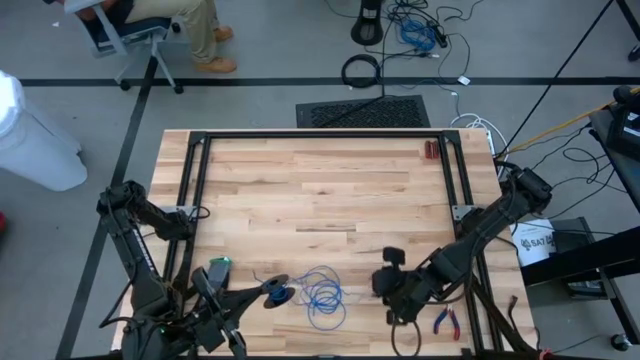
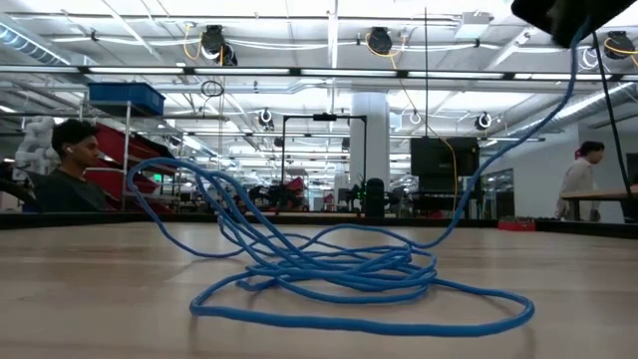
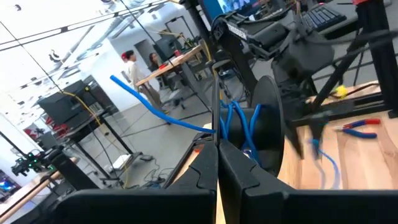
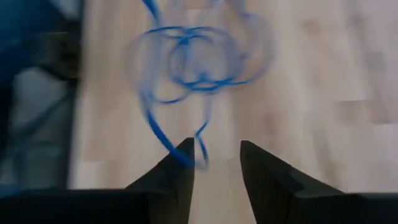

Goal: Coil cords
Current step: Uncoil the blue wire from the spool

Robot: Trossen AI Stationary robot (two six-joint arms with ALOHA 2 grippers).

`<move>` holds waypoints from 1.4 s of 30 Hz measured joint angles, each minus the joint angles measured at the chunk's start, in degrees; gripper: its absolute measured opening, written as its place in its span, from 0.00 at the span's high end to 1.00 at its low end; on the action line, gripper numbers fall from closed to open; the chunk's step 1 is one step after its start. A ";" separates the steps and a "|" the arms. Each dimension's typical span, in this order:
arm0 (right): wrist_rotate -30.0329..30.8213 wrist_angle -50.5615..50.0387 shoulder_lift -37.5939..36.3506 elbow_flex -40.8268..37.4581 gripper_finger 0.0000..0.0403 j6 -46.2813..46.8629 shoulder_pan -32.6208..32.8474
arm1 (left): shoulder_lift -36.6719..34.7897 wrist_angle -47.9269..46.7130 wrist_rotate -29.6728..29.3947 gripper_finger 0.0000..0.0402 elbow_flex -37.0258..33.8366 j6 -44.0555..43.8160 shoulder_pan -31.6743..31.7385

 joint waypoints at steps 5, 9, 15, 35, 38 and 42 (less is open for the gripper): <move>-2.29 2.68 -0.02 0.00 0.68 -1.22 1.23 | 0.00 0.00 -0.18 1.00 0.00 0.02 0.02; 0.37 9.67 -0.02 0.00 0.68 -8.06 0.75 | 0.00 0.00 -0.25 1.00 0.00 -0.04 0.47; 13.09 32.51 0.15 0.00 0.68 -25.55 -1.65 | 0.00 -0.02 0.08 1.00 0.00 -0.46 2.01; 12.80 73.58 12.51 0.02 0.68 -51.46 -4.09 | -0.04 -3.59 9.52 1.00 0.00 -6.95 3.80; 12.83 74.17 12.51 0.02 0.69 -51.54 -4.20 | -0.04 -3.93 9.50 1.00 0.00 -6.95 3.86; 12.53 74.92 12.51 0.02 0.75 -52.10 -4.18 | -0.04 -4.10 9.50 1.00 -0.02 -6.95 3.93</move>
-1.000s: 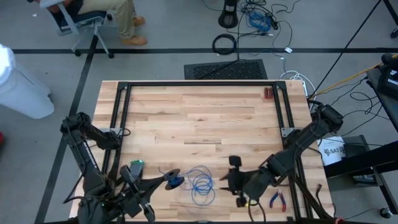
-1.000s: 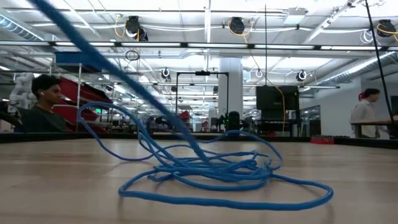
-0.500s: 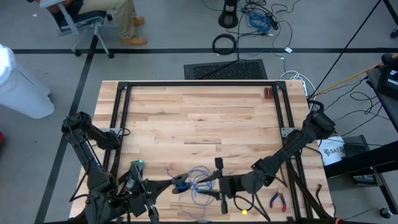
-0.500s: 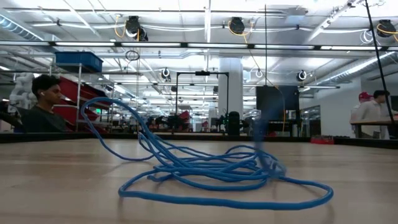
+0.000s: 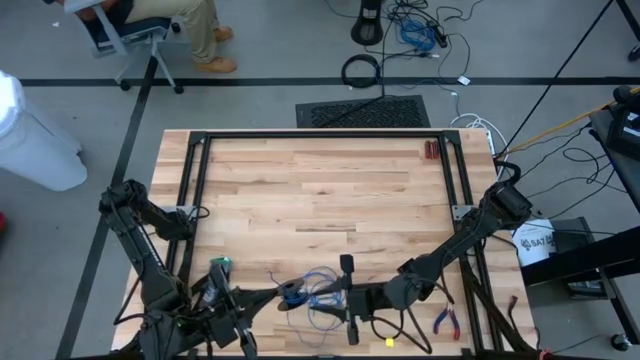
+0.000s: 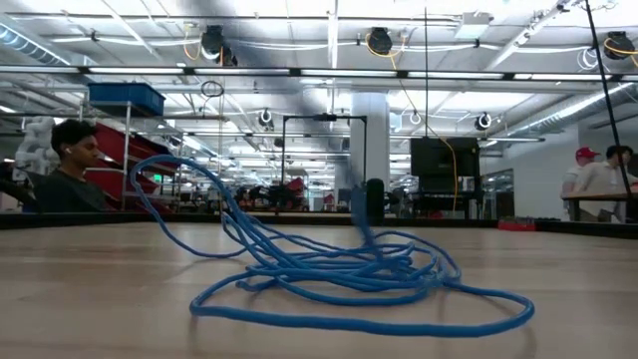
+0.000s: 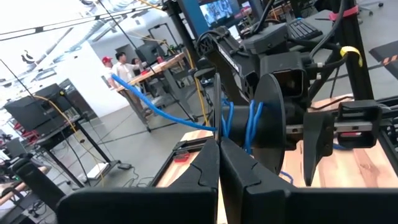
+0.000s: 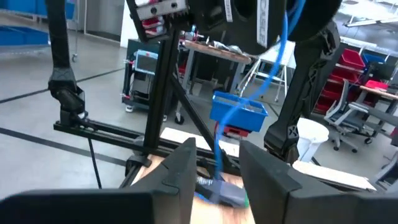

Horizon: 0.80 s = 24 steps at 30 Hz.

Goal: Coil cords
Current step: Uncoil the blue wire from the spool

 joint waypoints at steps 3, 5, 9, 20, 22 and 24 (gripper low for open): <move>-1.24 0.03 -0.02 0.00 0.81 0.16 -0.06 | 0.00 -0.02 0.04 1.00 0.00 -0.17 0.25; -1.49 0.08 -0.02 -0.01 0.86 0.23 -0.09 | 0.00 -0.07 0.66 1.00 0.00 -0.92 0.38; -1.49 0.12 -0.02 0.00 0.93 0.83 -0.33 | 0.00 -0.07 3.51 1.00 0.00 -1.07 0.71; -1.14 0.16 -0.02 0.00 0.99 0.76 -0.39 | 0.00 -0.41 3.78 1.00 -0.02 -1.09 0.98; 0.41 0.16 -0.03 -0.01 0.99 0.78 -0.36 | 0.00 -0.44 3.78 1.00 -0.03 -1.07 0.98; 3.08 -0.55 -0.44 -0.02 1.00 0.53 -0.16 | 0.00 -0.59 3.78 1.00 -0.04 -1.07 0.96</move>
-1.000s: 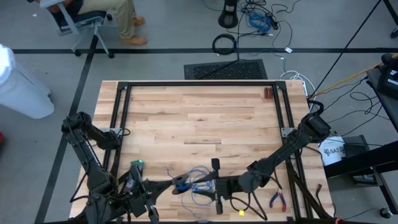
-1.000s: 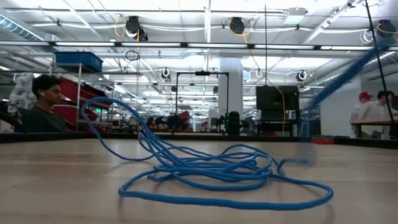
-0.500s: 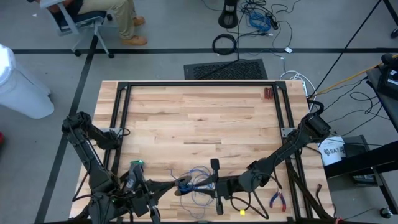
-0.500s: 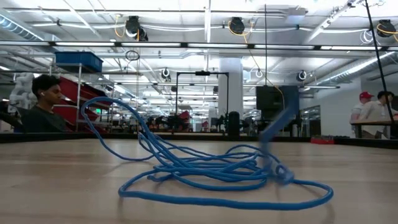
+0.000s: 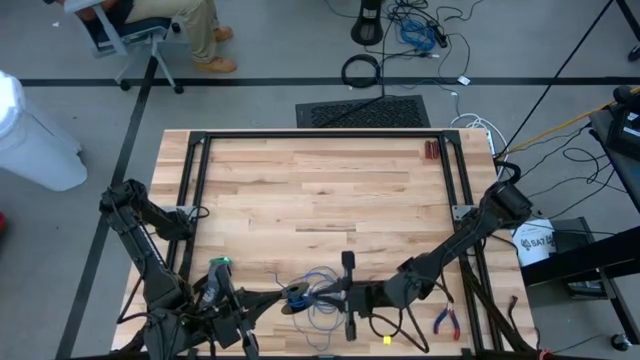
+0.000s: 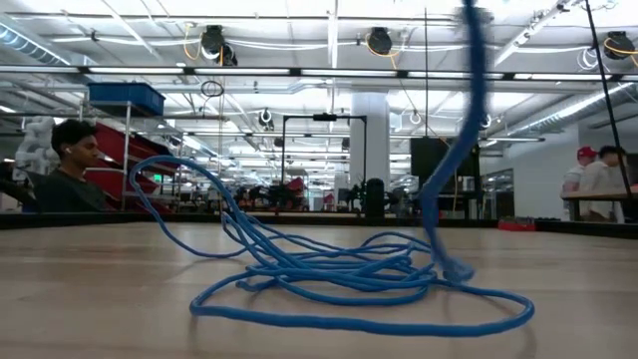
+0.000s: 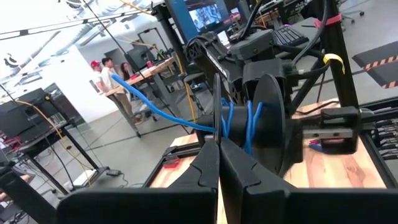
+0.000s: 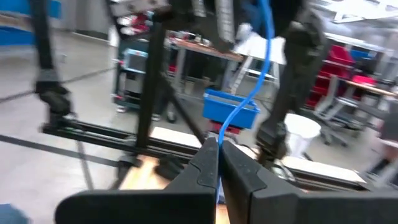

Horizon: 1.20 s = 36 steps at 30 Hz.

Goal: Coil cords
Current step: Uncoil the blue wire from the spool

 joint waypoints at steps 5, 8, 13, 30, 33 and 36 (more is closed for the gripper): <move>7.59 -4.37 -4.00 0.00 1.00 -0.77 1.83 | 0.00 -3.14 -0.29 1.00 0.00 0.04 -0.39; 13.64 -7.90 -7.15 0.00 1.00 -1.55 3.66 | 0.00 -5.73 -0.66 1.00 0.00 0.00 -0.41; 19.71 -10.39 -10.99 0.00 1.00 -4.36 5.96 | 0.00 -8.73 -0.71 1.00 0.00 -1.11 0.27; 10.67 -8.18 -11.91 0.00 1.00 -8.03 6.95 | 0.00 -21.27 -1.11 1.00 0.00 -10.45 6.31; 8.92 -8.03 -11.18 0.00 1.00 -7.94 5.95 | 0.00 -21.26 -1.11 1.00 0.00 -10.43 7.76; 7.01 -8.30 -9.84 0.00 1.00 -7.28 4.28 | 0.00 -21.00 -1.13 1.00 0.00 -10.42 9.38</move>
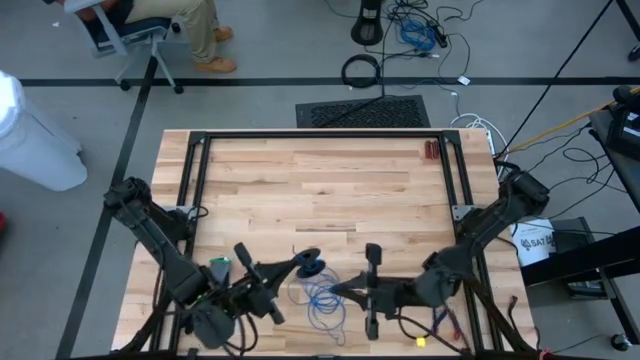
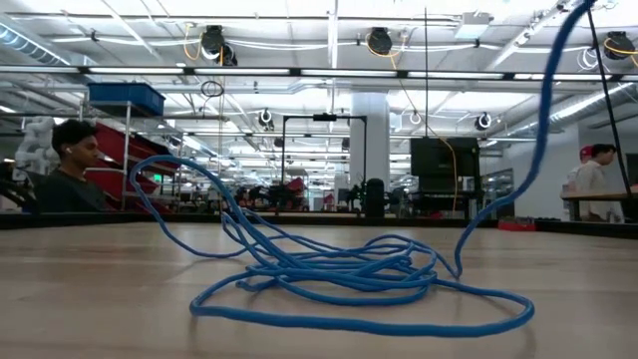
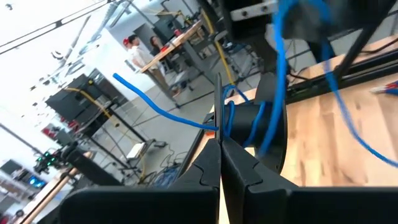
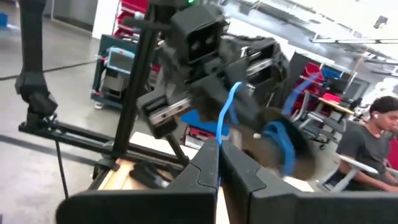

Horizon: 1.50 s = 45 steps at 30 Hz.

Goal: Coil cords
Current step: Uncoil the blue wire from the spool

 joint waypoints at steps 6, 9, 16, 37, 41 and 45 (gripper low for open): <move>-1.07 -0.94 3.08 0.00 1.00 1.26 -3.26 | -0.01 2.52 -0.12 1.00 0.00 0.09 1.59; -0.87 -2.51 3.91 0.00 1.00 1.44 -4.25 | -0.27 3.59 -1.21 1.00 0.00 0.45 1.59; 0.99 -10.13 3.99 0.00 1.00 3.38 -6.57 | -1.56 4.26 -4.16 1.00 0.00 1.37 0.58; 4.79 -34.40 2.96 0.00 1.00 9.24 -13.62 | -2.89 10.65 1.63 1.00 0.06 1.52 -1.77; 1.32 -36.81 2.94 0.00 1.00 10.60 -14.83 | -2.89 10.57 1.57 1.00 0.06 1.52 -2.73; -2.61 -41.27 2.52 0.00 0.98 13.02 -15.29 | -2.89 10.51 1.59 1.00 0.06 1.53 -3.64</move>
